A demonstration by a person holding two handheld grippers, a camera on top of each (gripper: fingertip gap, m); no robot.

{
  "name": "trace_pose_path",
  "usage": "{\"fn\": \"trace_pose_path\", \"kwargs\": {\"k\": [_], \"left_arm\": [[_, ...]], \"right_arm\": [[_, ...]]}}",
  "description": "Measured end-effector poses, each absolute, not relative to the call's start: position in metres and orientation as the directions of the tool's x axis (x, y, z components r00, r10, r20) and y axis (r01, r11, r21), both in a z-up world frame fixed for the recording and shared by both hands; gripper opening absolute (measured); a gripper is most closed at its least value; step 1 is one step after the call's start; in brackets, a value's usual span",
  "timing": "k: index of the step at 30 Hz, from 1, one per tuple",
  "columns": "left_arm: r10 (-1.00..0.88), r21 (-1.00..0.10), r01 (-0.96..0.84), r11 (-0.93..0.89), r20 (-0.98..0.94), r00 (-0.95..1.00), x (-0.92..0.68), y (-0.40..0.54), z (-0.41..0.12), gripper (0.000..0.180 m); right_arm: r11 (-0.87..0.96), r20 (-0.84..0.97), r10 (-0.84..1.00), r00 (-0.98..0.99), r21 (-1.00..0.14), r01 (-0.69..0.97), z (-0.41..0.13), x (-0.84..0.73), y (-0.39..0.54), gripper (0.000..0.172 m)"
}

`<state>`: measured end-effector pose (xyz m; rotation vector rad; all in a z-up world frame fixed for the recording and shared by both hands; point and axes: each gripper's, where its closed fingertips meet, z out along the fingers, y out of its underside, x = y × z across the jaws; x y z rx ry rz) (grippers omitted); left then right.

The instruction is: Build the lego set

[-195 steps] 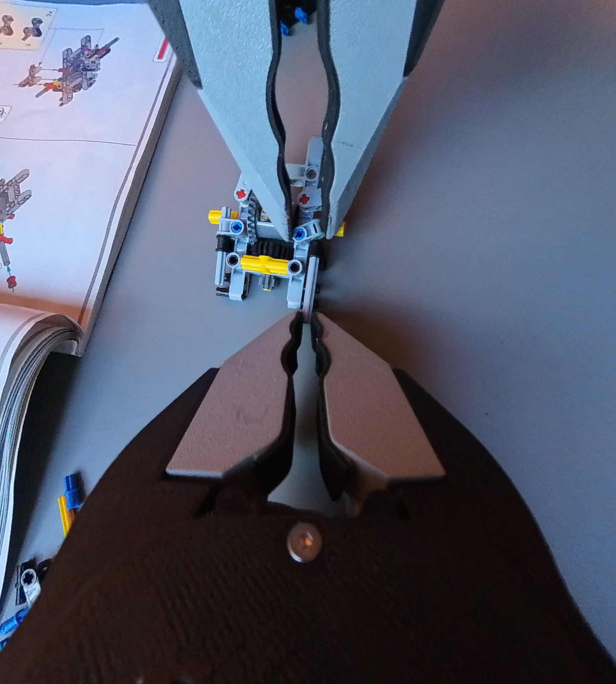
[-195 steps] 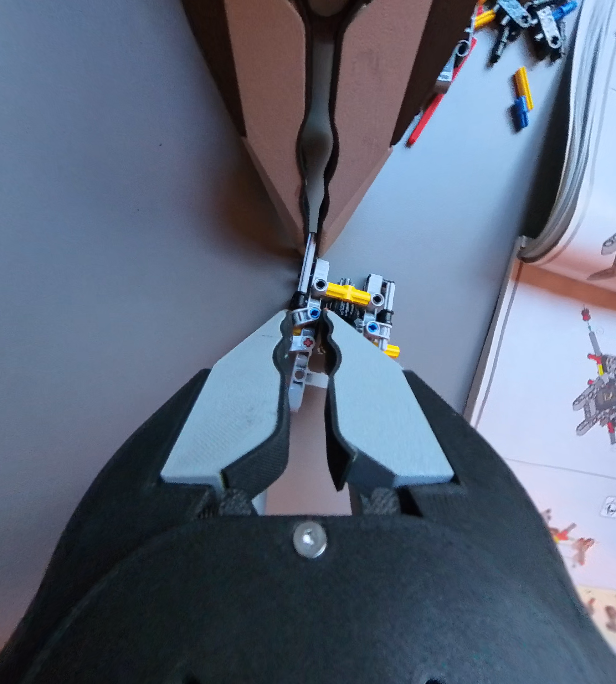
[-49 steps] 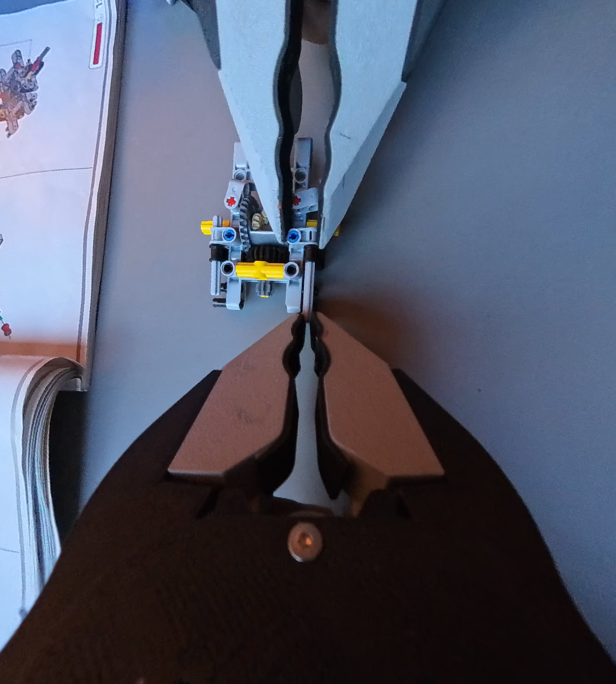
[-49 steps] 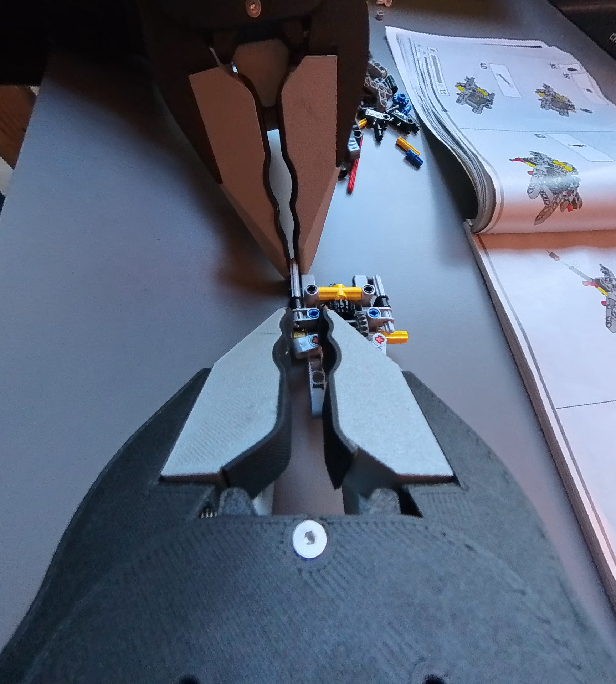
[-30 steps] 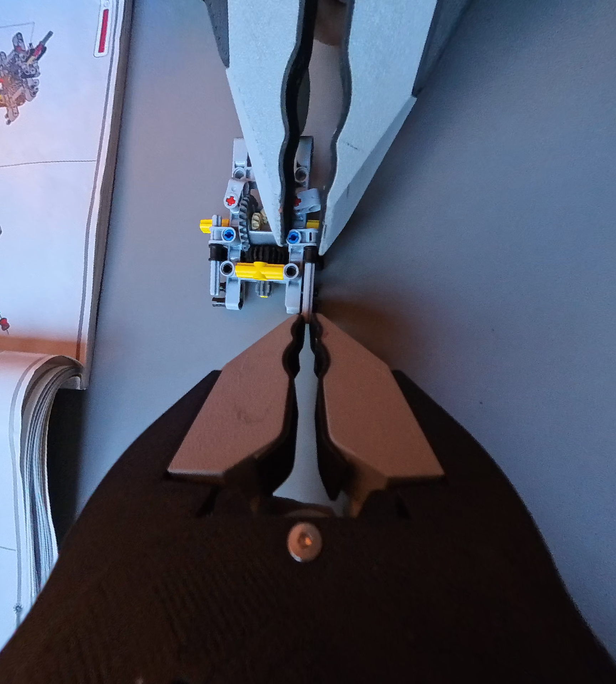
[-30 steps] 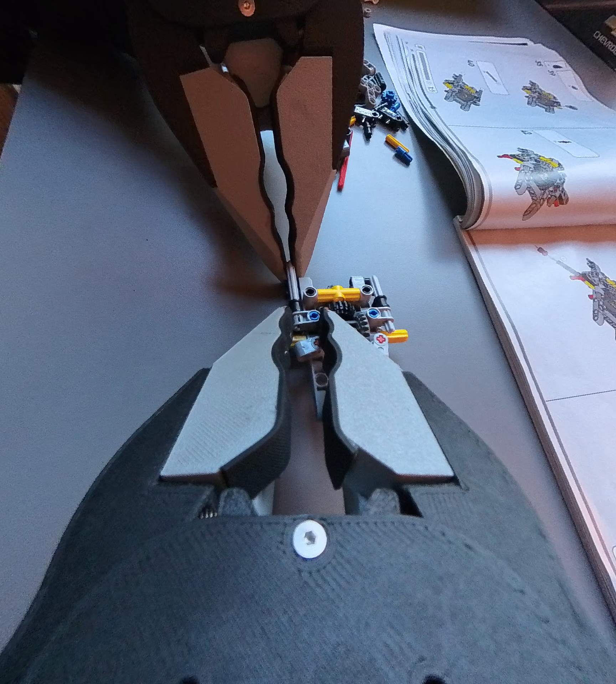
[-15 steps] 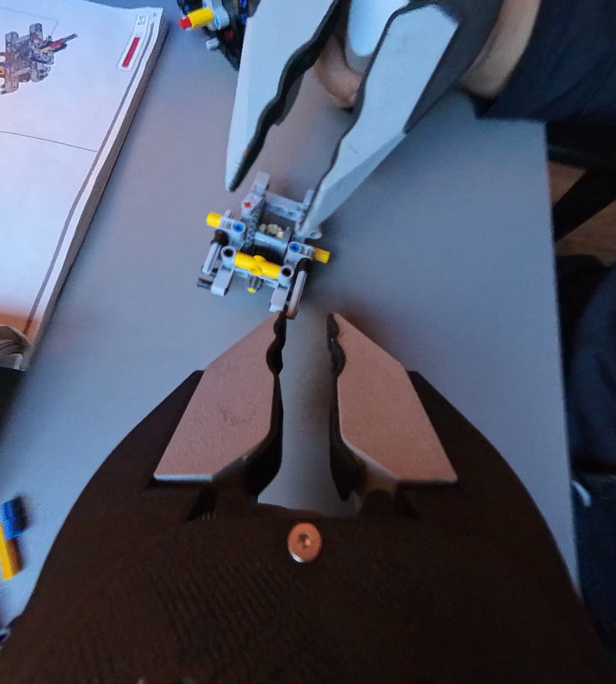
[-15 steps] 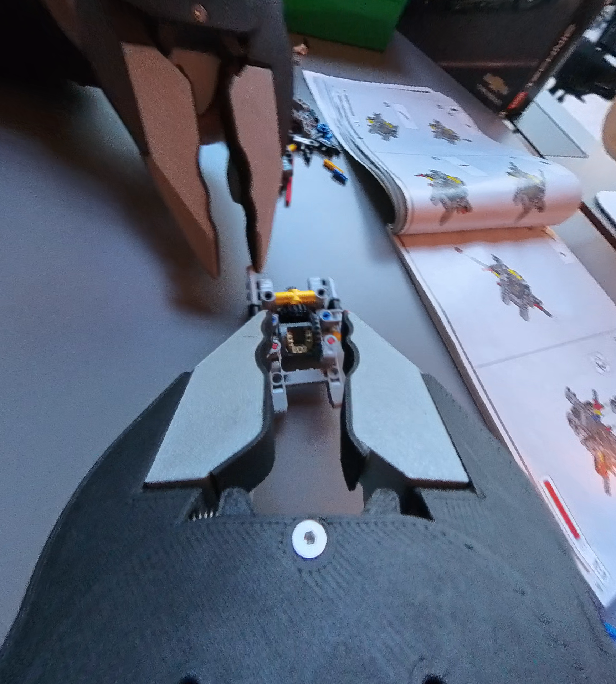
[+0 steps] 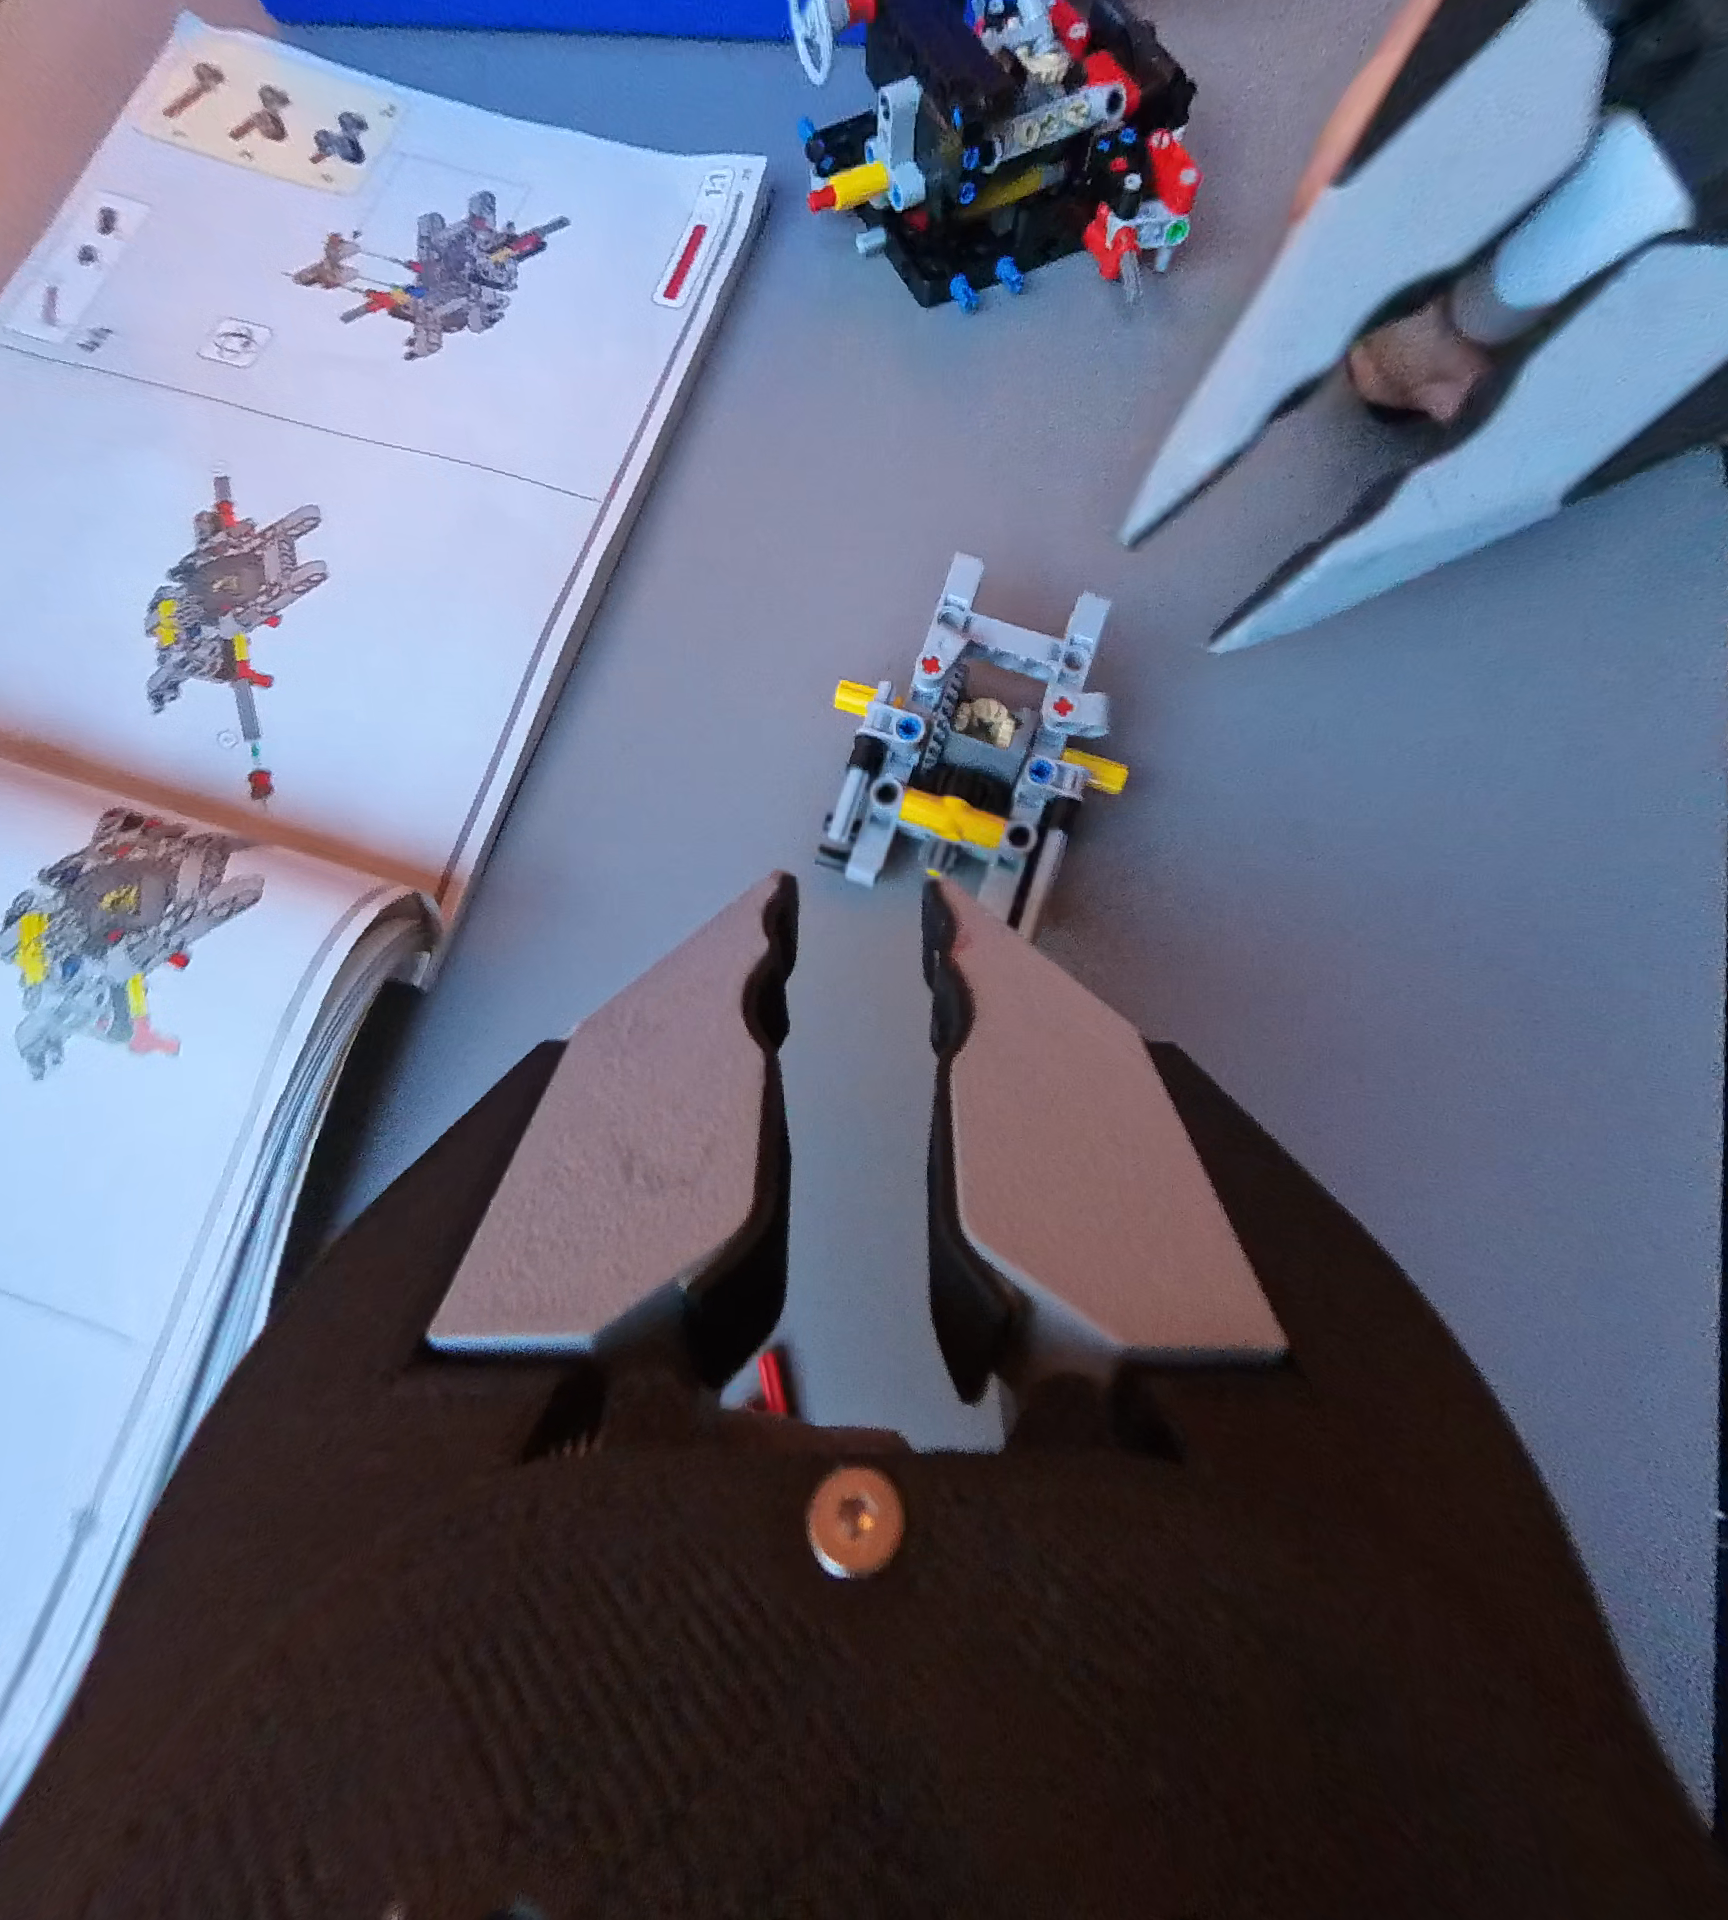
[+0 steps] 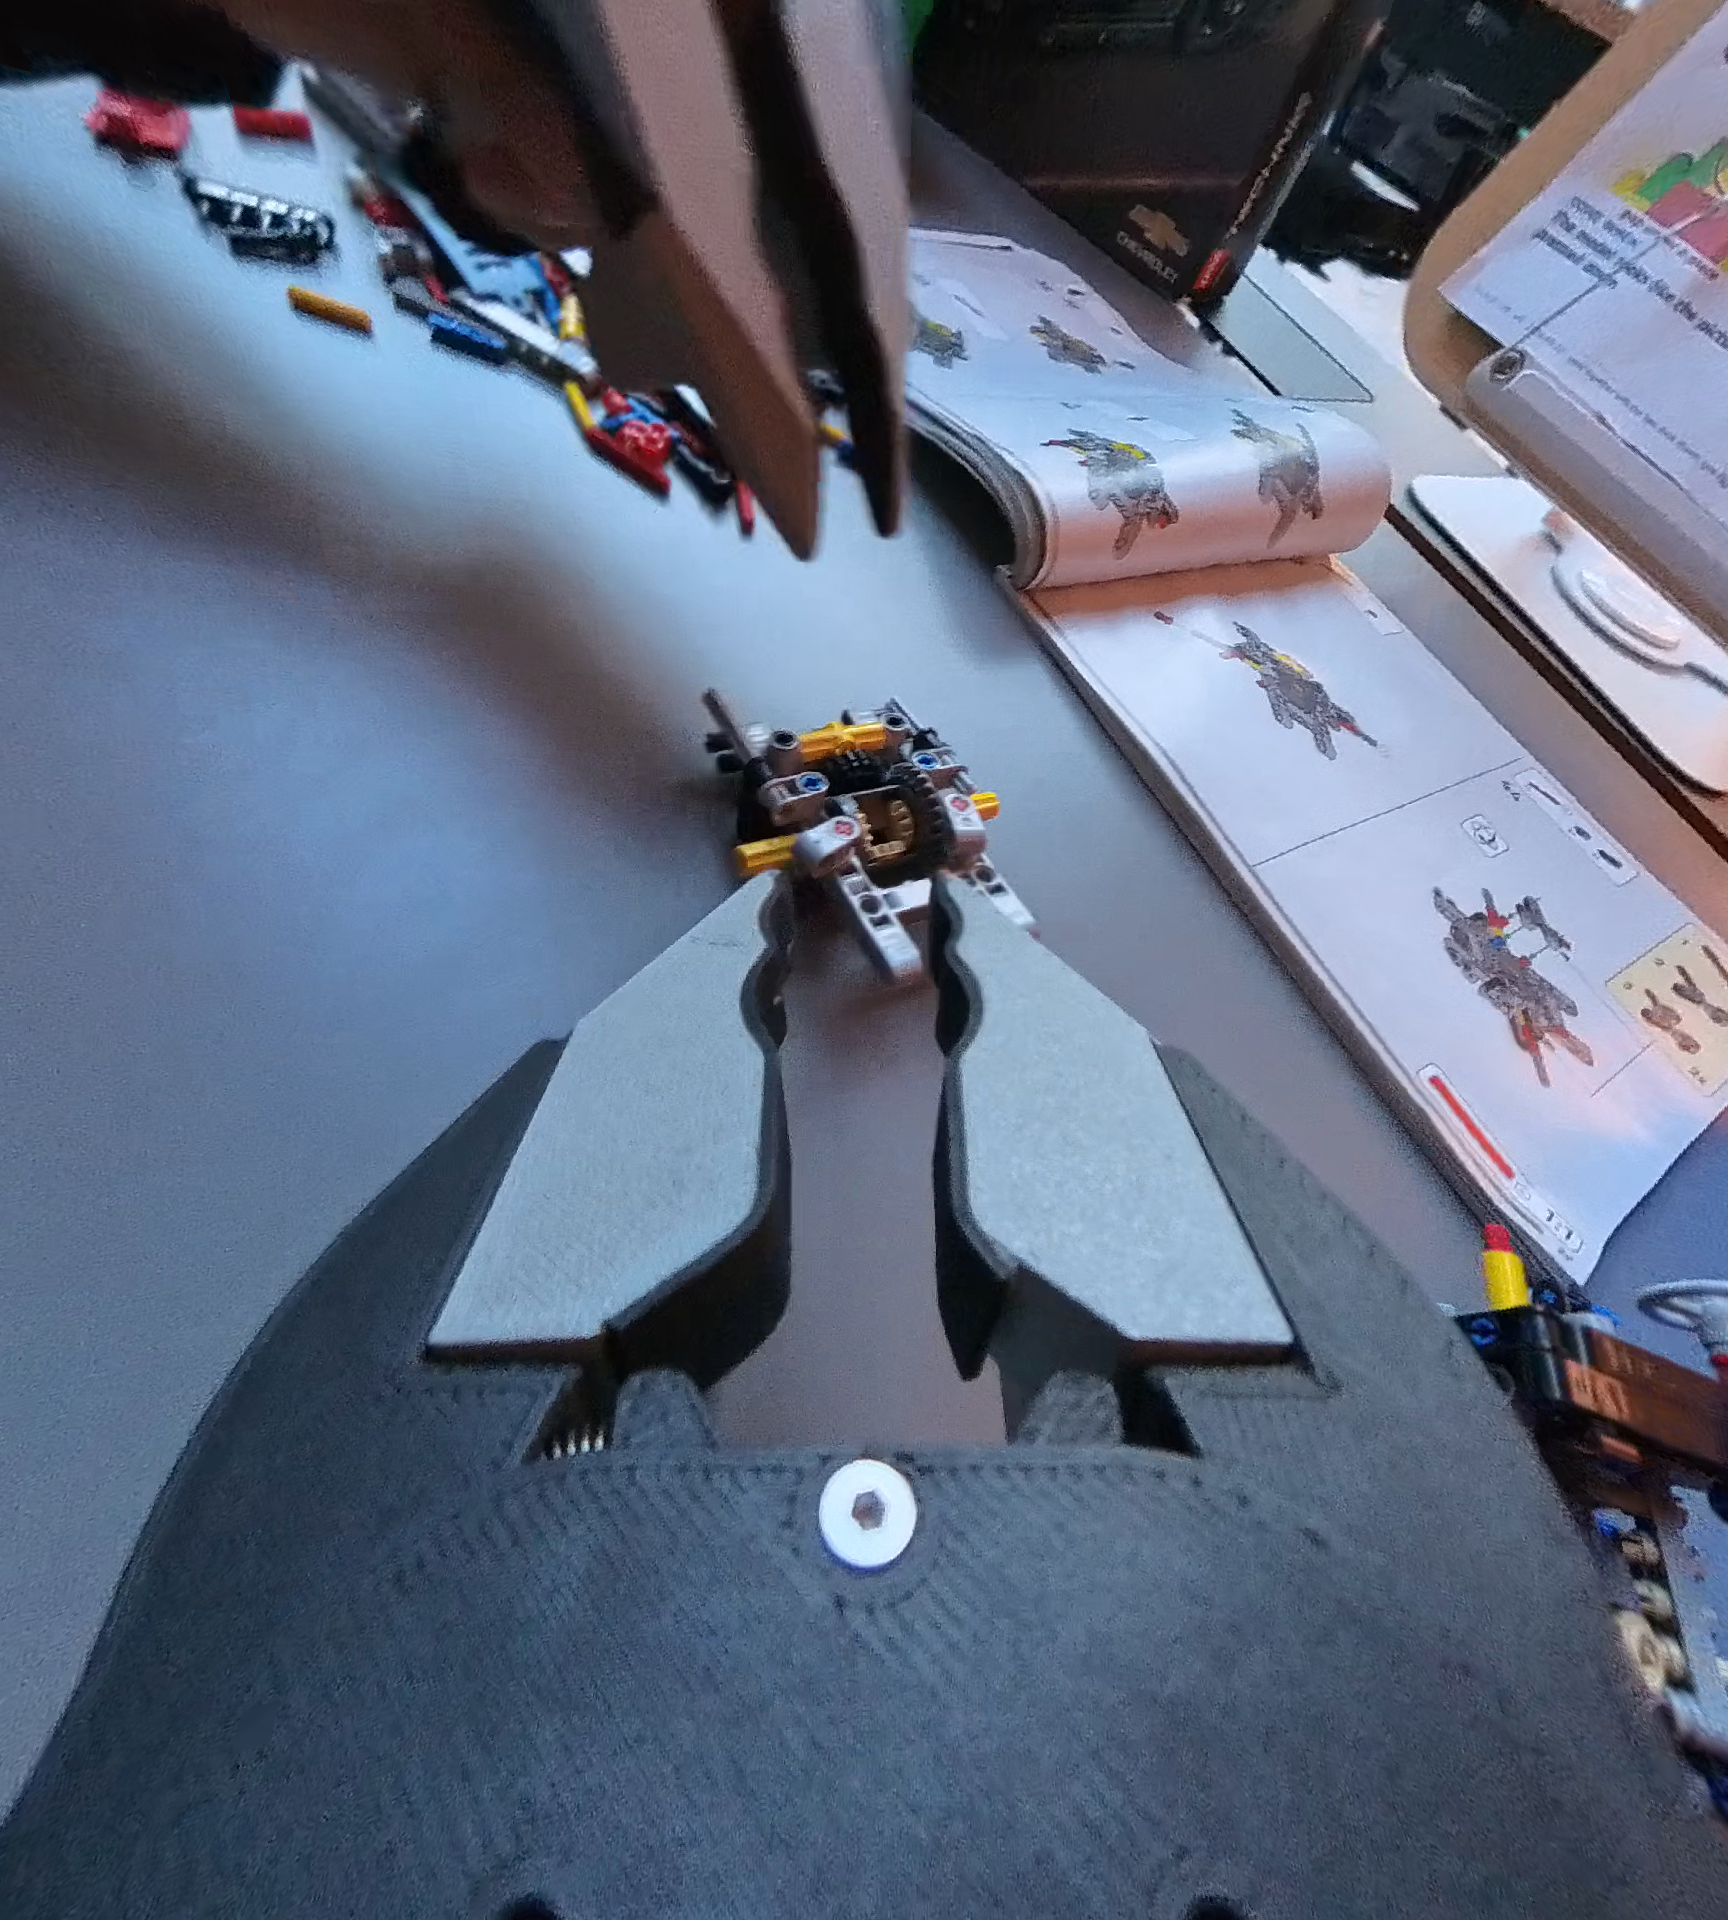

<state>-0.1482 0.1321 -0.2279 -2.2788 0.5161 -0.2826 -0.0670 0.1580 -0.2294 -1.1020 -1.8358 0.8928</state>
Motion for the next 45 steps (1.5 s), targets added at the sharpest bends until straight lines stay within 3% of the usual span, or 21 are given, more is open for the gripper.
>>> {"fn": "trace_pose_path", "kwargs": {"k": [2,7,11,14,16,18,22,26,30,33,45], "left_arm": [[-0.474,-0.703,-0.3,-0.645,0.06,0.878,-0.146,0.142,-0.237,0.023],[-0.514,-0.616,-0.349,-0.706,0.108,0.851,-0.139,0.147,-0.264,0.018],[-0.517,-0.605,-0.356,-0.712,0.108,0.849,-0.127,0.137,-0.266,0.012],[-0.506,-0.603,-0.354,-0.715,0.096,0.857,-0.119,0.127,-0.265,0.026],[-0.549,-0.619,-0.349,-0.704,0.161,0.82,-0.102,0.114,-0.262,0.011],[-0.551,-0.633,-0.315,-0.707,0.214,0.806,-0.093,0.107,-0.259,0.012],[-0.5,-0.638,-0.297,-0.71,0.159,0.851,-0.109,0.111,-0.261,0.018],[-0.472,-0.682,-0.248,-0.688,0.161,0.867,-0.112,0.124,-0.256,0.03],[-0.507,-0.716,-0.319,-0.621,0.056,0.86,-0.11,0.137,-0.254,0.052],[-0.528,-0.731,-0.358,-0.581,0.004,0.849,-0.105,0.145,-0.257,0.066],[-0.602,-0.728,-0.457,-0.512,-0.076,0.795,-0.094,0.148,-0.271,0.046]], "right_arm": [[0.418,0.309,0.893,-0.328,-0.838,0.351,-0.233,-0.064,0.154,0.015],[0.486,0.365,0.867,-0.339,-0.768,0.416,-0.249,-0.069,0.163,0.013],[0.523,0.412,0.85,-0.328,-0.73,0.439,-0.253,-0.079,0.178,0.011],[0.52,0.411,0.852,-0.325,-0.732,0.44,-0.253,-0.086,0.189,0.014],[0.515,0.431,0.857,-0.282,-0.722,0.461,-0.253,-0.091,0.204,0.009],[0.491,0.416,0.871,-0.26,-0.733,0.472,-0.252,-0.093,0.211,0.012],[0.399,0.314,0.914,-0.256,-0.807,0.436,-0.243,-0.082,0.208,0.018],[0.386,0.219,0.871,-0.439,-0.859,0.337,-0.234,-0.063,0.178,0.025],[0.408,0.193,0.843,-0.502,-0.838,0.362,-0.242,-0.058,0.173,0.044],[0.482,0.256,0.818,-0.516,-0.794,0.371,-0.251,-0.062,0.176,0.042],[0.587,0.331,0.742,-0.582,-0.741,0.326,-0.26,-0.078,0.172,0.042]]}}
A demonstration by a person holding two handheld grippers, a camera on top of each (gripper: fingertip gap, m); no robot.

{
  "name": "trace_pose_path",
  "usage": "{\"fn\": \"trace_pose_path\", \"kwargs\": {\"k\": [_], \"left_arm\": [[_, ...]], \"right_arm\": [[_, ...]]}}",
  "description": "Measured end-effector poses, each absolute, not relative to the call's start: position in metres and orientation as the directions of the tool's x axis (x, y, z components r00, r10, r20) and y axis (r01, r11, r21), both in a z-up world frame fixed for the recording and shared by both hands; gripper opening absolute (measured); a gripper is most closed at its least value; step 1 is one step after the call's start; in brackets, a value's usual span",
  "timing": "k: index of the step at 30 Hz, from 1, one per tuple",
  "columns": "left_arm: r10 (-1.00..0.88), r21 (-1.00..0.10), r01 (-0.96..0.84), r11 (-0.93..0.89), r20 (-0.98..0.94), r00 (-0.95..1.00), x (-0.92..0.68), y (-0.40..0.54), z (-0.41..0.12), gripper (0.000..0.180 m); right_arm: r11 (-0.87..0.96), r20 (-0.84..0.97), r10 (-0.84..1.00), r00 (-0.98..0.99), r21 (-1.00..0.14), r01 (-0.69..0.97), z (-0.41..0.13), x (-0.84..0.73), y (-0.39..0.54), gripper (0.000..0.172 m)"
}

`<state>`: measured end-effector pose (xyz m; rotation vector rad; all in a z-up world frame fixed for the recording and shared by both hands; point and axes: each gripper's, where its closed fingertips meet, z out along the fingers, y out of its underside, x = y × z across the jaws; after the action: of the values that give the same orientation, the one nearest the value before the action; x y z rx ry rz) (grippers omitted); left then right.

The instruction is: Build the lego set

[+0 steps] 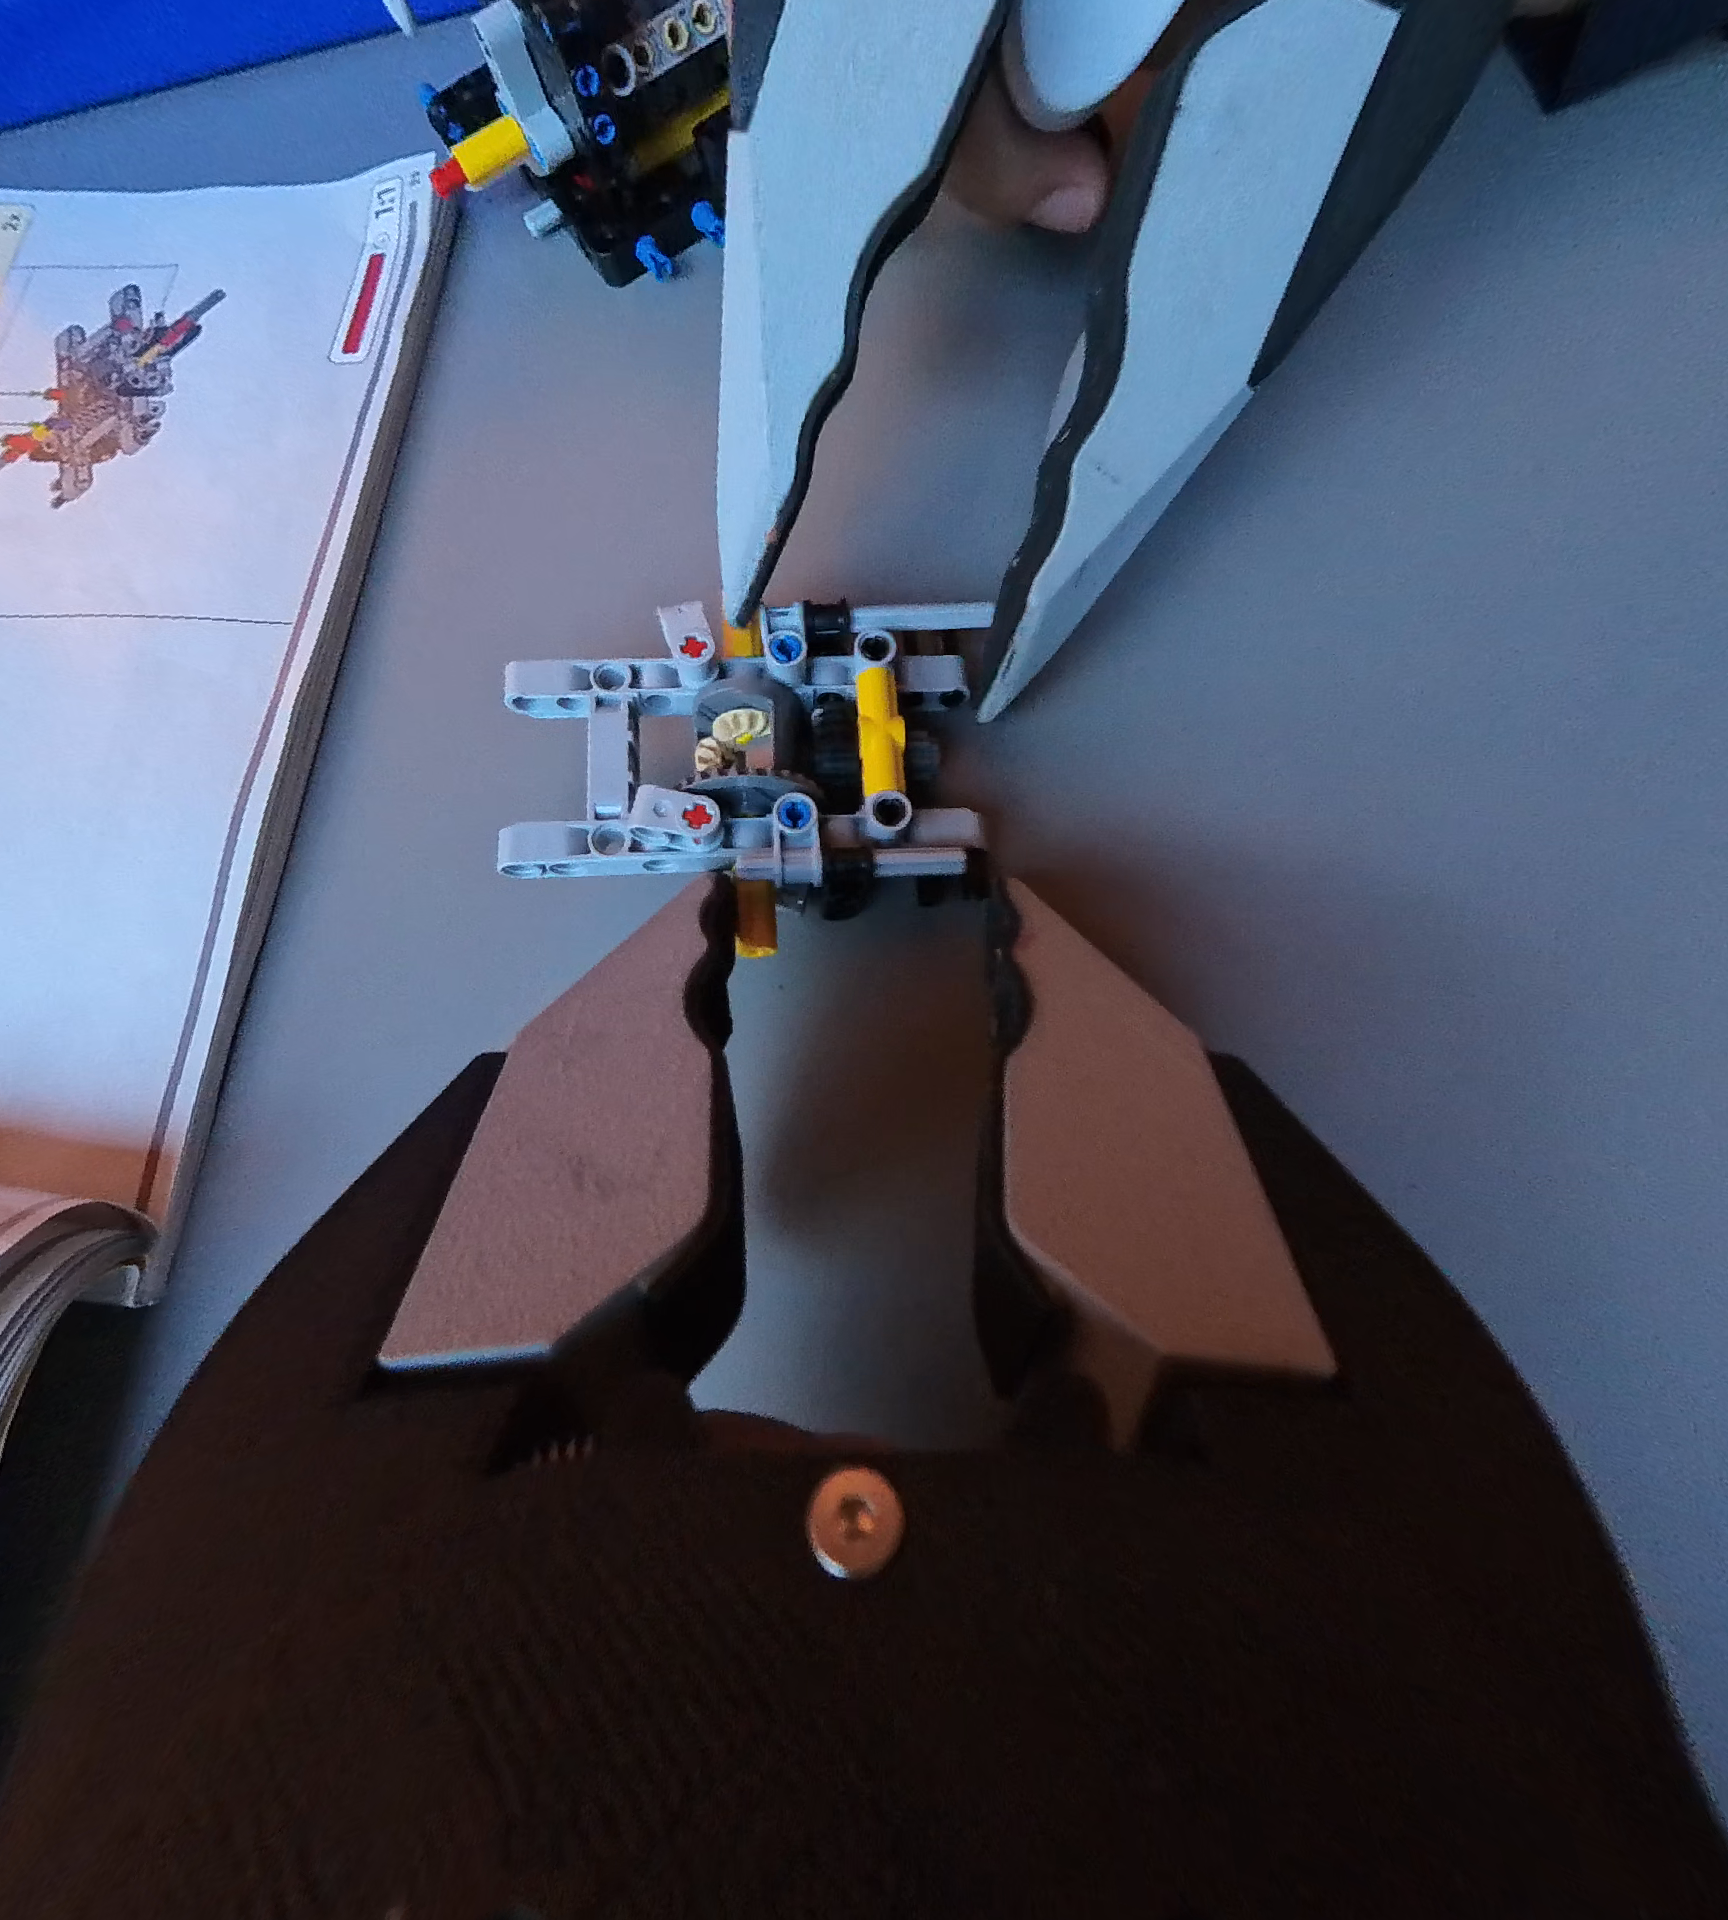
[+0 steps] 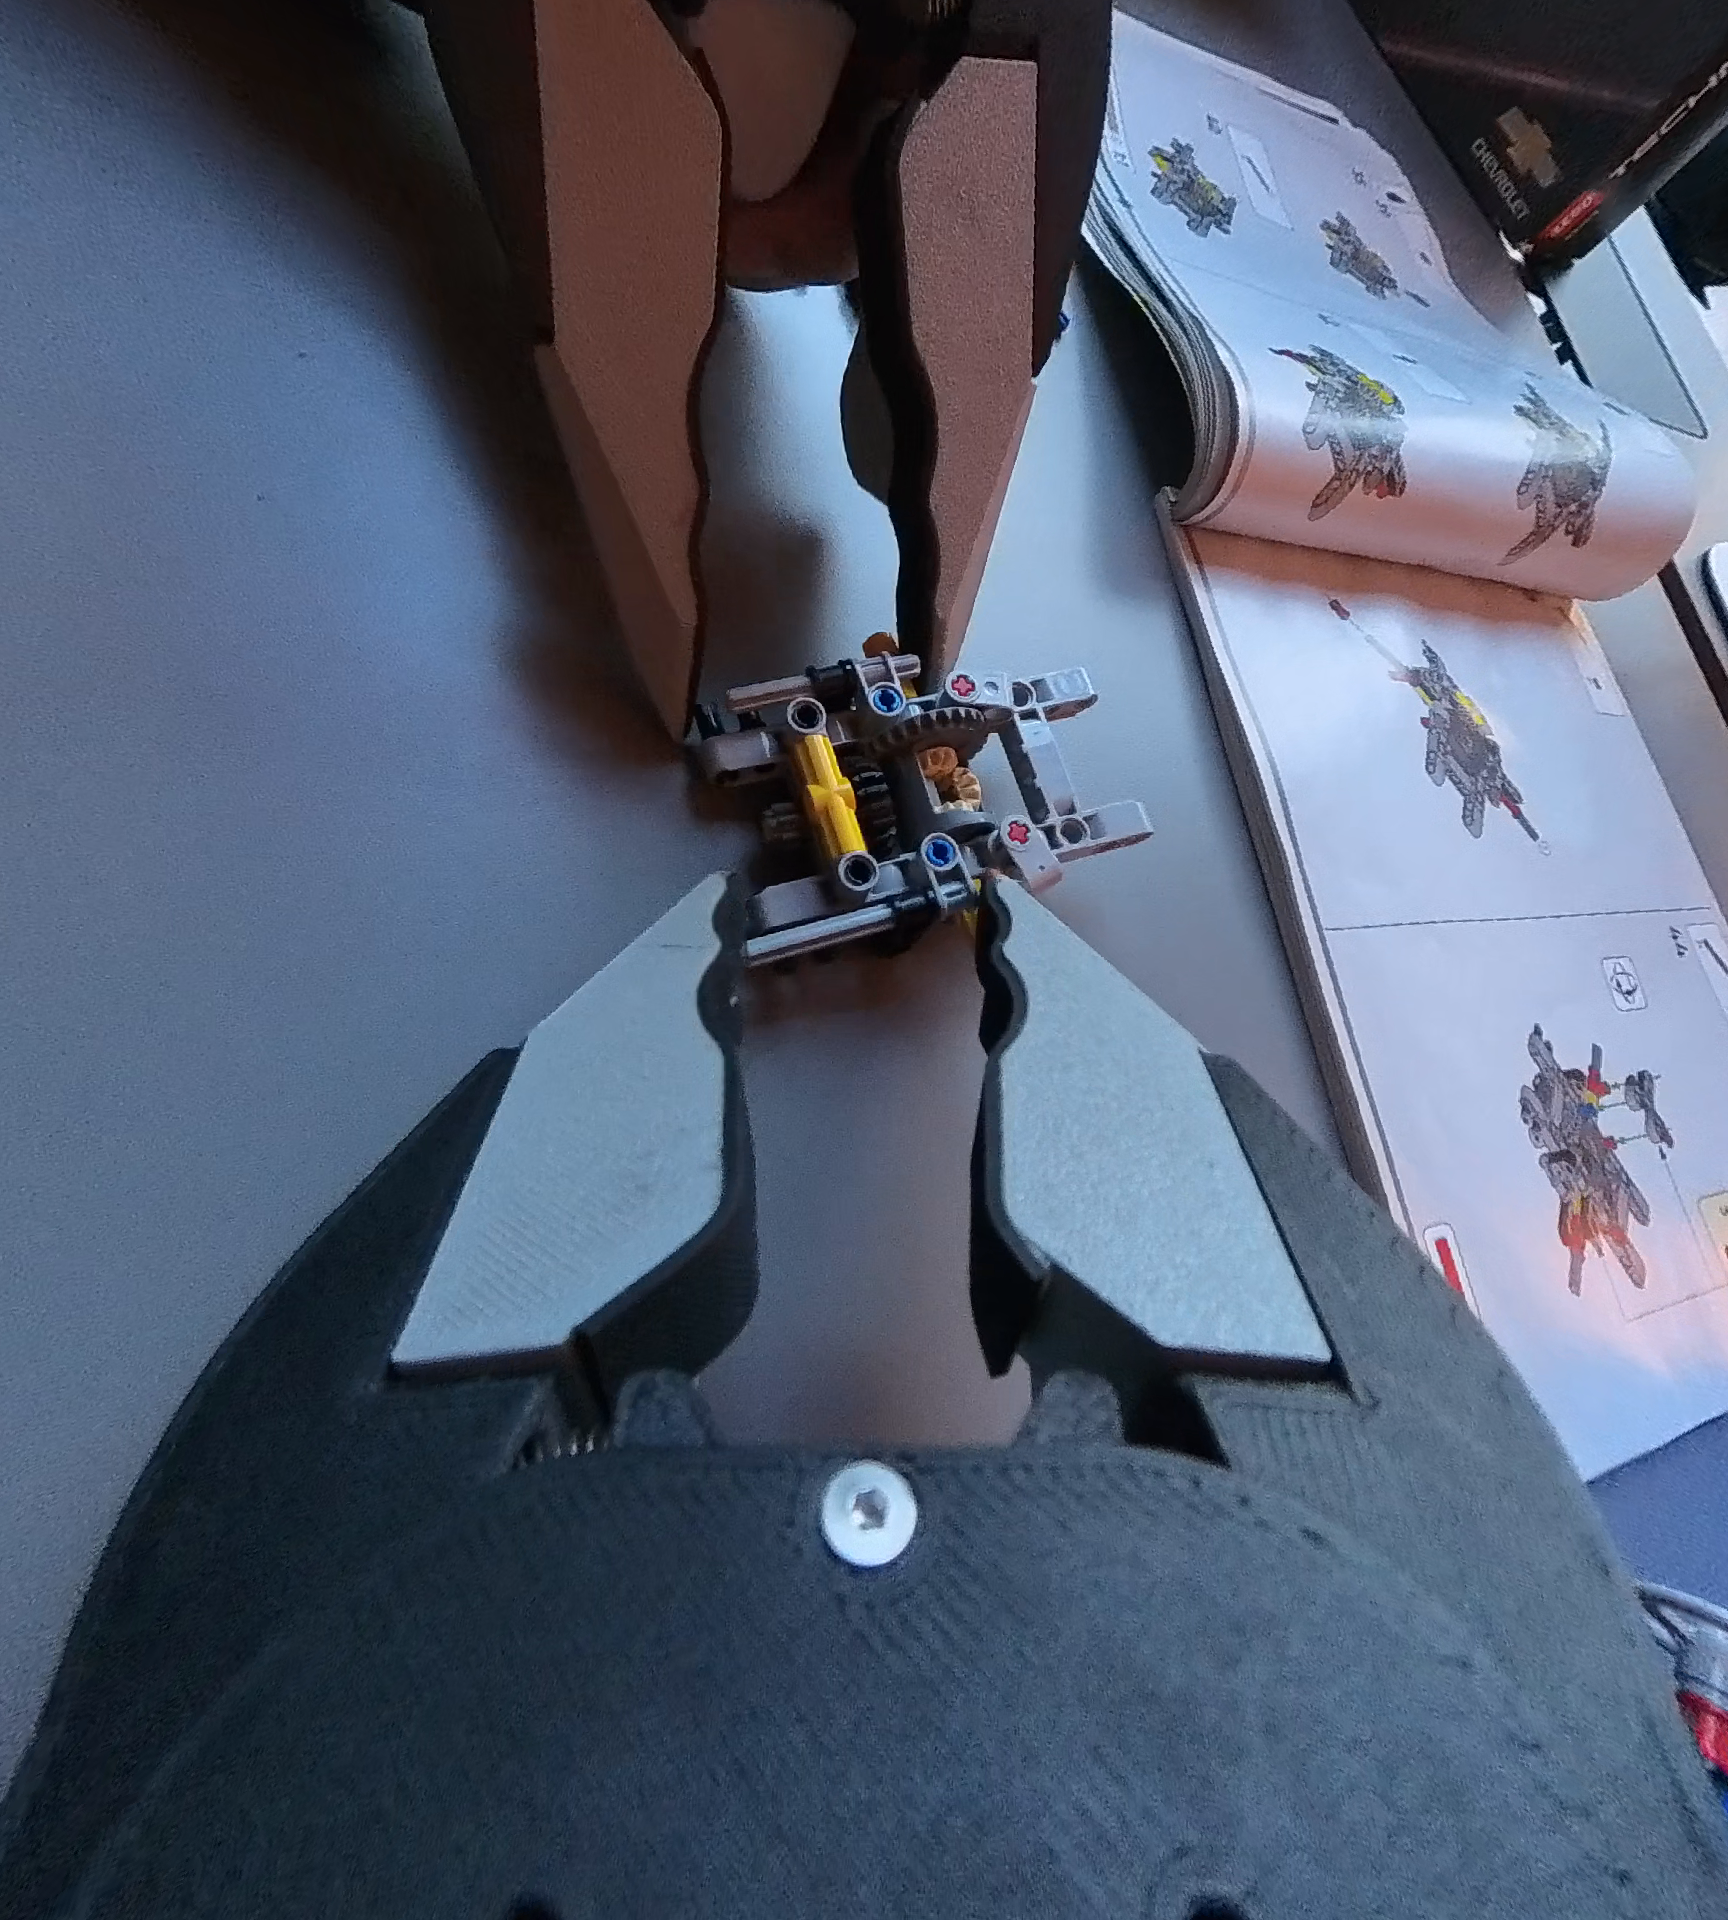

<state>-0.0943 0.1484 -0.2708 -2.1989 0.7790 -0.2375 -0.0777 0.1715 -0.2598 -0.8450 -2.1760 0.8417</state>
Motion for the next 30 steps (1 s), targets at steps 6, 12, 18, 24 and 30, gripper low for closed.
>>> {"fn": "trace_pose_path", "kwargs": {"k": [6,12,18,24,30], "left_arm": [[-0.623,-0.728,-0.466,-0.503,-0.069,0.78,-0.0946,0.1475,-0.271,0.046],[-0.638,-0.727,-0.463,-0.507,-0.045,0.769,-0.0962,0.1468,-0.2716,0.046],[-0.648,-0.726,-0.466,-0.505,-0.037,0.761,-0.096,0.1459,-0.2717,0.045],[-0.678,-0.727,-0.48,-0.491,-0.028,0.735,-0.097,0.145,-0.2719,0.045],[-0.7,-0.727,-0.493,-0.479,-0.023,0.714,-0.102,0.1454,-0.272,0.046]], "right_arm": [[0.587,0.32,0.731,-0.603,-0.745,0.316,-0.2595,-0.0767,0.1705,0.041],[0.587,0.308,0.721,-0.621,-0.747,0.312,-0.2592,-0.0752,0.1695,0.042],[0.586,0.316,0.726,-0.611,-0.748,0.31,-0.2593,-0.0775,0.1696,0.04],[0.59,0.29,0.706,-0.646,-0.745,0.311,-0.2609,-0.0739,0.1654,0.05],[0.62,0.305,0.689,-0.657,-0.717,0.318,-0.2604,-0.0722,0.1667,0.044]]}}
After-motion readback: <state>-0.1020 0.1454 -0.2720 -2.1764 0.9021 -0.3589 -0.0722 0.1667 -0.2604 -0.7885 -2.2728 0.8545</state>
